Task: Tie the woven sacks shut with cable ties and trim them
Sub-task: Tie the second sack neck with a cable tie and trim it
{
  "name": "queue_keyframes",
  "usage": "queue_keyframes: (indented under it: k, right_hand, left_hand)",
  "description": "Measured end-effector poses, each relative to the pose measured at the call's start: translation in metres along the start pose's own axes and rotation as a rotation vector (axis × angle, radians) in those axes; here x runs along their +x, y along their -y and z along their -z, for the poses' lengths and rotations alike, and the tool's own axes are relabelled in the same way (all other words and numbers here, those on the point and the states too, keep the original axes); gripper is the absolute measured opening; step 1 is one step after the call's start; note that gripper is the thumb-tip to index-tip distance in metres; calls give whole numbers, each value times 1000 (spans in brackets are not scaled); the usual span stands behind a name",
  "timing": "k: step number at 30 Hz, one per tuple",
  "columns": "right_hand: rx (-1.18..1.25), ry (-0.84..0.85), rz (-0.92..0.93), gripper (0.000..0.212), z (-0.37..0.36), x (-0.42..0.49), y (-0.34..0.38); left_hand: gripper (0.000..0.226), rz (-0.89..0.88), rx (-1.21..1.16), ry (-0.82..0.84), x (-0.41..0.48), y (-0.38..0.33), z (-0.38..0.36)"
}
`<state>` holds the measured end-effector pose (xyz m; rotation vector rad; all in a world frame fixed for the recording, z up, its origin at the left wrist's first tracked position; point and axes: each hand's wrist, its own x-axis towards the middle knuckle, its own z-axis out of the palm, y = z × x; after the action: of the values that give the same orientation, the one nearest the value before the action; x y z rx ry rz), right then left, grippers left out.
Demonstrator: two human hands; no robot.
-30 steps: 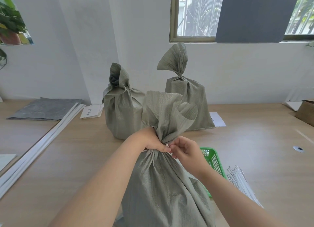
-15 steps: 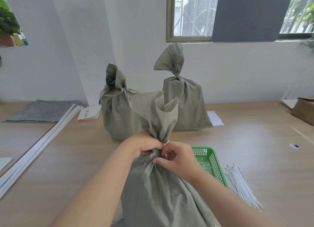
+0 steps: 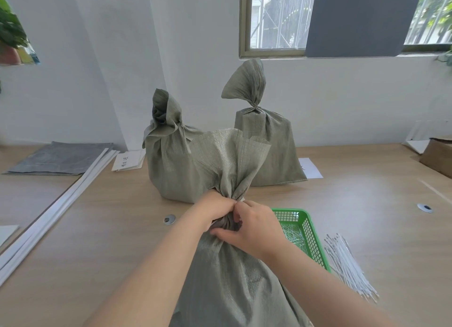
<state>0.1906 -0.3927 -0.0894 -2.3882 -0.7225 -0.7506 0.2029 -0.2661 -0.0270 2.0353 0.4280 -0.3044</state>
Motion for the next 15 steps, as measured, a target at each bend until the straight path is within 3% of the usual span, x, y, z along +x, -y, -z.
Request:
queue_keyframes:
  k: [4, 7, 11, 15]
  right_hand:
    - [-48, -30, 23, 54, 1, 2, 2]
    - [-55, -51, 9, 46, 1, 3, 2]
    - [32, -30, 27, 36, 0, 2, -4]
    - [161, 29, 105, 29, 4, 3, -12]
  left_hand:
    - [9, 9, -6, 10, 0, -1, -1]
    - [23, 34, -42, 41, -1, -2, -2]
    - [10, 62, -81, 88, -1, -1, -1]
    - [24, 11, -134, 147, 4, 7, 2]
